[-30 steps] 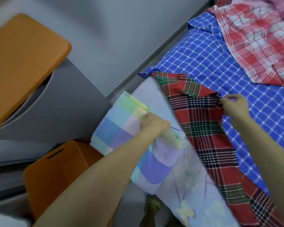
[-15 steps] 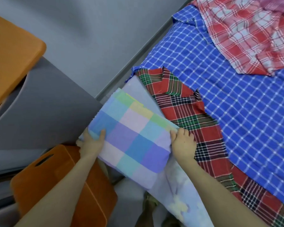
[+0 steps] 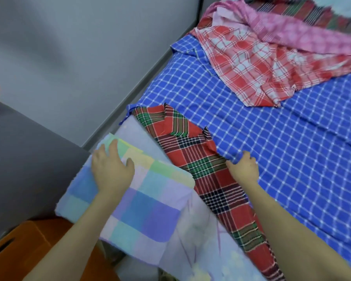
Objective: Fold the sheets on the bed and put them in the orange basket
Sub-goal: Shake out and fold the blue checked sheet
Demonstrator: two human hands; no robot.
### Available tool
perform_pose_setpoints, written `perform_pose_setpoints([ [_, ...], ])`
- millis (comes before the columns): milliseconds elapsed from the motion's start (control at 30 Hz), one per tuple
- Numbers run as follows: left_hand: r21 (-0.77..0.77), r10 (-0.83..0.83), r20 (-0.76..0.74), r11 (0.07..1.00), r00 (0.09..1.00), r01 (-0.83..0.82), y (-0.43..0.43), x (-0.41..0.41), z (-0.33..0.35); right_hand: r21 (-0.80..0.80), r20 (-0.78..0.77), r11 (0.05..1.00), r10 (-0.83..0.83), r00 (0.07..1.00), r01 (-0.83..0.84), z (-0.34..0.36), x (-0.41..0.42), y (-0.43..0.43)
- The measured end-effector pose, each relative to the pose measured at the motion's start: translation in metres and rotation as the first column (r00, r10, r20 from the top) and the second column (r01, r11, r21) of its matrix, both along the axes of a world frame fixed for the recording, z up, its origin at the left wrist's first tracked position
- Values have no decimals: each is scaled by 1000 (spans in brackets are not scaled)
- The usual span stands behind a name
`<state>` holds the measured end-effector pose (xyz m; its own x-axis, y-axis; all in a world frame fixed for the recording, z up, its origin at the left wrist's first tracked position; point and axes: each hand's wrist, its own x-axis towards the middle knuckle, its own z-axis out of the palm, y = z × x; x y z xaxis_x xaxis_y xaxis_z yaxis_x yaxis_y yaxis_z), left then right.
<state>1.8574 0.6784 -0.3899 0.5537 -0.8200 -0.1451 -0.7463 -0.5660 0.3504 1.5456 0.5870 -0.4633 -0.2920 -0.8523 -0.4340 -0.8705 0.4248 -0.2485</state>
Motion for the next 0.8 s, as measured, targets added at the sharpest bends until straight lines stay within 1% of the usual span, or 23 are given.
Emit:
perform_pose_setpoints([
  [33,-24,-63,-9,998,998,63,-12,-12,6,31,36,999,-8,999,7,1,-11,-4],
  [100,-99,-183,-39,979,982,179,-44,-38,18,44,58,999,-26,998,24,9,-34,-16],
  [167,-164,-278,-69,950,958,264,-78,-65,28,35,44,999,-31,999,30,18,-57,-33],
  [200,-171,-324,-70,936,944,308,-94,-78,31,32,23,999,-23,999,22,23,-68,-43],
  [267,-167,-418,-49,899,907,406,-123,-106,33,40,-25,999,-6,1000,7,27,-91,-63],
  [367,-156,-533,-26,838,846,523,-156,-149,27,101,-106,995,39,994,-28,26,-122,-90],
  [500,-79,-632,-31,774,774,628,-213,-215,4,250,-266,963,168,949,-100,12,-169,-126],
  [567,-61,-635,-66,772,769,632,-242,-242,-12,336,-260,930,241,935,-147,-4,-184,-134],
  [633,-78,-599,-159,800,785,595,-273,-265,-30,366,-205,918,237,950,-150,-24,-191,-137],
  [700,-83,-508,-289,858,811,508,-309,-291,-50,376,-181,916,221,958,-140,-42,-199,-147],
  [733,-52,-451,-353,884,820,464,-325,-304,-60,400,-167,906,221,961,-139,-47,-202,-152],
  [800,-6,-358,-420,920,834,391,-350,-319,-74,436,-138,889,220,966,-140,-51,-203,-157],
])
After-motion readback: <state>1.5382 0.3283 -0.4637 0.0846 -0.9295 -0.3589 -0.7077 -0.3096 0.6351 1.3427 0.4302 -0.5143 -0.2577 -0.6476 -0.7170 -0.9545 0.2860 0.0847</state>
